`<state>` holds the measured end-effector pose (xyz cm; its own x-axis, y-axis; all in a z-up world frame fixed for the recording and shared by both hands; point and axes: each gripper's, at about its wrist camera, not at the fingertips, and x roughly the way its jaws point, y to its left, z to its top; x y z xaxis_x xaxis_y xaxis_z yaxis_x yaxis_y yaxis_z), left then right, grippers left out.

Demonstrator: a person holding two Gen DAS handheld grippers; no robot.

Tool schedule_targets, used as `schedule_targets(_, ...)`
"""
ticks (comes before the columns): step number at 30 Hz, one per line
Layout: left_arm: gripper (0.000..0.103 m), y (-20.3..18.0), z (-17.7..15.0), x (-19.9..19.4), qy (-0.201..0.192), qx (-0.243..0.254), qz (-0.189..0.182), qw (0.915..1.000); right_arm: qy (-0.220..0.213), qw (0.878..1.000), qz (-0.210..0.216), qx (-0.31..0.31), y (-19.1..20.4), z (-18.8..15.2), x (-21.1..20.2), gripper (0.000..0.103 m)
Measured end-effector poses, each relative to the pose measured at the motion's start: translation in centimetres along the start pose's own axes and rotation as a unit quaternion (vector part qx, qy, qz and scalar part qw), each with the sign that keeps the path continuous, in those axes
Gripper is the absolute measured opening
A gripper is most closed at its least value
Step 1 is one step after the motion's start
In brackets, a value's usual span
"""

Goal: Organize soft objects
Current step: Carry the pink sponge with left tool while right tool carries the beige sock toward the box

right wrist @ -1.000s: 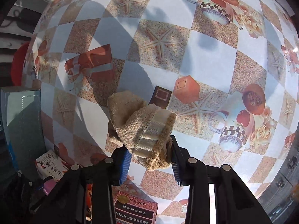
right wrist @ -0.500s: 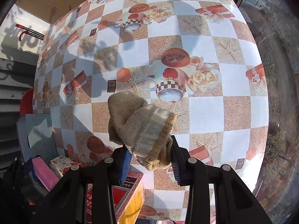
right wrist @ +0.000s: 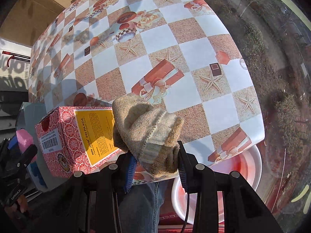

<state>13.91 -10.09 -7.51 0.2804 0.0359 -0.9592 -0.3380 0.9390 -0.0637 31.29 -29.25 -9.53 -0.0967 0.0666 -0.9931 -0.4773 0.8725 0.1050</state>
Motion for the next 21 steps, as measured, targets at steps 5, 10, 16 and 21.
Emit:
schedule_targets(5, 0.074, 2.2, -2.6, -2.1, -0.013, -0.031, 0.017, 0.9993, 0.011, 1.0, 0.005, -0.02, 3.0, -4.6, 0.1, 0.04)
schedule_targets(10, 0.074, 5.6, -5.1, -4.2, -0.029, -0.078, 0.043, 0.9956, 0.022, 0.997, 0.021, -0.071, 7.1, -7.9, 0.1, 0.04)
schedule_targets(16, 0.074, 9.5, -8.4, -6.4, -0.039, -0.135, 0.078, 0.987, -0.003, 0.984, 0.028, -0.174, 14.4, -8.3, -1.4, 0.04)
schedule_targets(21, 0.074, 12.1, -11.3, -7.7, -0.044, -0.186, 0.101, 0.9764, -0.03, 0.965, 0.046, -0.256, 21.6, -7.3, -3.0, 0.04)
